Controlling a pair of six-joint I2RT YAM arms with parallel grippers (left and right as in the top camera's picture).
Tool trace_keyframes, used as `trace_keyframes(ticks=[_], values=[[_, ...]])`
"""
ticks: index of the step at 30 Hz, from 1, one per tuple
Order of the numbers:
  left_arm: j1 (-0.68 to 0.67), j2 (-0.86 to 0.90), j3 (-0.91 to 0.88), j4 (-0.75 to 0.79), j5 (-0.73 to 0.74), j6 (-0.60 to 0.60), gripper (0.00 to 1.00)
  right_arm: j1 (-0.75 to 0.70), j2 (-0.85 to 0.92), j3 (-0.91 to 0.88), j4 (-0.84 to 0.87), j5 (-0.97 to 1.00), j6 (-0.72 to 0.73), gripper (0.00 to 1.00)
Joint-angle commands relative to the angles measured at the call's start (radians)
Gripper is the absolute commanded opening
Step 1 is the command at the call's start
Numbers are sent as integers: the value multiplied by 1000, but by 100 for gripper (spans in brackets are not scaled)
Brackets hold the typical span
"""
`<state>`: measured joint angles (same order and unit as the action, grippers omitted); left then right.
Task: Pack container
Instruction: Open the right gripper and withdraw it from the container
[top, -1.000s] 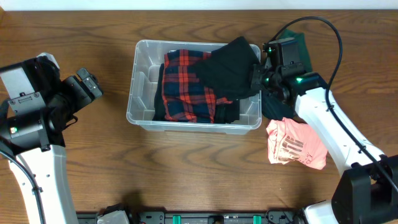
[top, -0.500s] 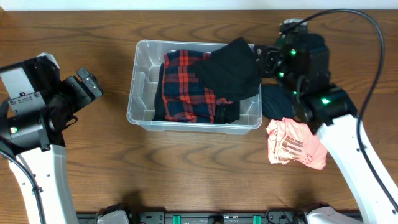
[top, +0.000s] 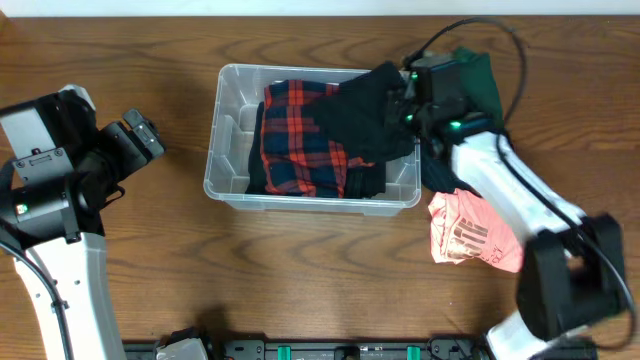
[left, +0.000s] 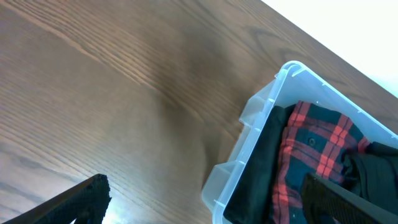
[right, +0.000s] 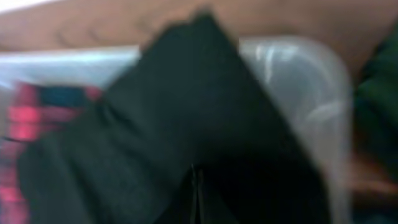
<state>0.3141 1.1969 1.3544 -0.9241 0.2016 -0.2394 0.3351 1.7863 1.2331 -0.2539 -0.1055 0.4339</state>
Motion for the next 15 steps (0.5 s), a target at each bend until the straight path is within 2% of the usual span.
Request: trace_keyframes(ticks=[1, 10, 12, 15], values=[[5, 4, -2, -3, -12, -2, 98, 27, 58, -2, -4, -45, 18, 1], [5, 4, -2, -3, -12, -2, 98, 50, 21, 16, -29, -40, 3, 4], [5, 4, -2, -3, -12, -2, 98, 40, -36, 16, -34, -40, -18, 8], [5, 4, -2, -3, -12, -2, 98, 8, -170, 16, -30, -41, -41, 24]])
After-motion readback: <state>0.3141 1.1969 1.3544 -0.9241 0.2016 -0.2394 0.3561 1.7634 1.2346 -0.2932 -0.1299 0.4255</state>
